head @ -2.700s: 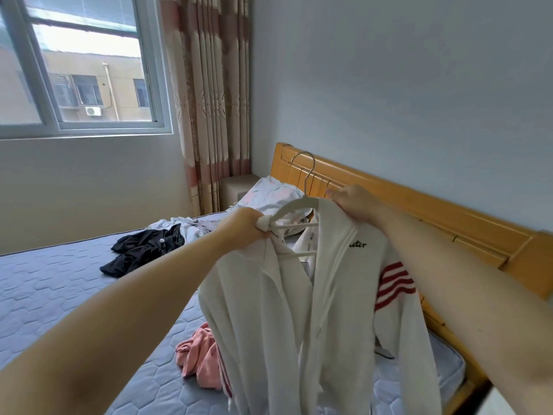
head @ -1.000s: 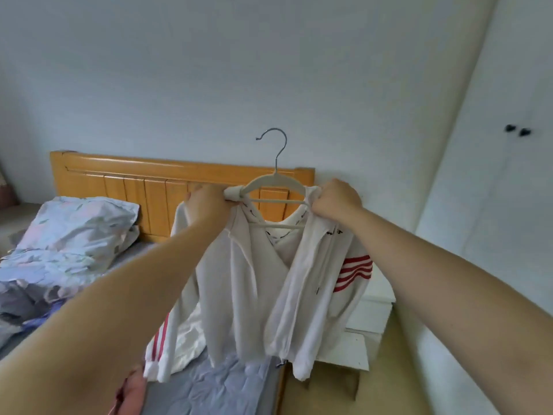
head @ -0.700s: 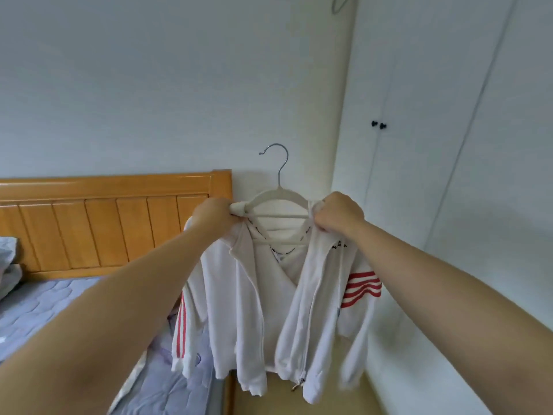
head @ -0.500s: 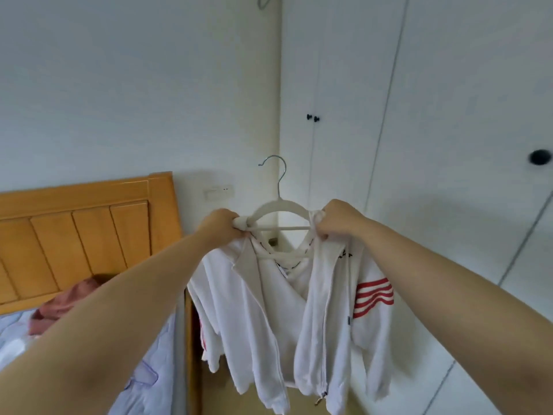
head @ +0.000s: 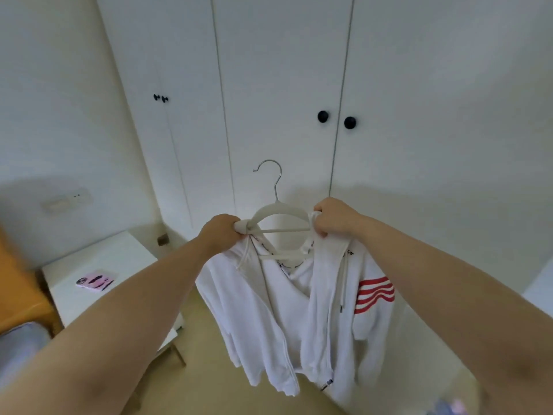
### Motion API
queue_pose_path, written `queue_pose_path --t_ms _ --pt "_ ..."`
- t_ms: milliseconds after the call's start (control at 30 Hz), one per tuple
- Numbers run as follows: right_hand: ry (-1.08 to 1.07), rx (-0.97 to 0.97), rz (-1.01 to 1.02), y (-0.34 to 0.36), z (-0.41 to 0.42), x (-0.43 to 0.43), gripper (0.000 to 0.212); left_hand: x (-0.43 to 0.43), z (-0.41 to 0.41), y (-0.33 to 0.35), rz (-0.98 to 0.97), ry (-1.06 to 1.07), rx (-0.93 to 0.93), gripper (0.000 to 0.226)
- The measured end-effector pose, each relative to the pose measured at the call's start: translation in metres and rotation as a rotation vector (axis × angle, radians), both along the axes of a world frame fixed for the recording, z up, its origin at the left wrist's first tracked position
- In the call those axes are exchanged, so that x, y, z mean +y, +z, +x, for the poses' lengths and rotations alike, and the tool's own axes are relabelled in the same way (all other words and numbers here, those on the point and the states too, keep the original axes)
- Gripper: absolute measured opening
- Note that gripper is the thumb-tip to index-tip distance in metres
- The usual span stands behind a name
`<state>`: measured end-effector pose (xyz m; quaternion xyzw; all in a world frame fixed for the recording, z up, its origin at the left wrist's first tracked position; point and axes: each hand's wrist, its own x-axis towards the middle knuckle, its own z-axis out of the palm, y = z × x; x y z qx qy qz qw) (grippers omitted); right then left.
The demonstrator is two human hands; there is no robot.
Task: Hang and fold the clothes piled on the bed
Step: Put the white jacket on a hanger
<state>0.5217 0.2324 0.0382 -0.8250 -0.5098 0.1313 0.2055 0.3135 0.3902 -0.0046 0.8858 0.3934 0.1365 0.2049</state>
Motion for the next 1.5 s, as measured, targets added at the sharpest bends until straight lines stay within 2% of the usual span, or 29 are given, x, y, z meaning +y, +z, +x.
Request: queue_pose_path --t_ms 167,300,400,800,933,1000,1033,1133,1167,1267,1300,1400,1500 --pt "-0.156 -0.013 0.034 -0.01 0.036 -0.072 0.035 -0.048 0.057 -0.005 0.038 -0.146 0.026 0.017" --pt "-0.287 -0.029 0.076 -0.014 0.056 -0.113 0.033 -0.072 0.089 -0.005 0.08 -0.238 0.035 0.015" --pt "-0.306 -0.021 0.087 -0.013 0.062 -0.119 0.032 -0.076 0.102 -0.005 0.161 -0.245 0.079 0.019" --pt "-0.313 0.034 0.2 -0.009 0.065 -0.049 0.034 -0.017 0.109 0.009 0.146 -0.353 0.013 0.019" --pt "-0.33 0.059 0.207 -0.008 0.06 -0.004 0.032 0.017 0.119 0.026 -0.026 -0.464 -0.066 0.018" --pt "-0.339 0.07 0.214 -0.005 0.054 0.018 0.033 0.039 0.123 0.035 -0.08 -0.509 -0.019 0.01" --pt "-0.345 0.055 0.2 -0.002 0.05 0.029 0.031 0.051 0.125 0.037 -0.08 -0.521 0.004 0.015" --pt "-0.321 -0.137 0.184 0.01 0.043 0.058 0.015 0.084 0.127 0.043 -0.043 -0.518 -0.012 0.027" --pt "-0.291 -0.301 0.248 0.014 0.04 0.065 0.013 0.094 0.128 0.044 -0.037 -0.513 -0.024 0.027" --pt "-0.255 -0.95 0.506 0.026 0.049 0.086 0.026 0.121 0.13 0.048 0.001 -0.509 -0.029 0.029" --pt "-0.29 -1.071 0.513 0.03 0.052 0.091 0.027 0.129 0.131 0.048 0.015 -0.505 -0.028 0.031" --pt "-0.321 -1.236 0.322 0.035 0.057 0.097 0.023 0.144 0.13 0.046 0.049 -0.481 -0.013 0.031" --pt "-0.412 -1.254 0.328 0.026 0.066 0.092 0.025 0.156 0.124 0.04 0.066 -0.436 0.017 0.028"
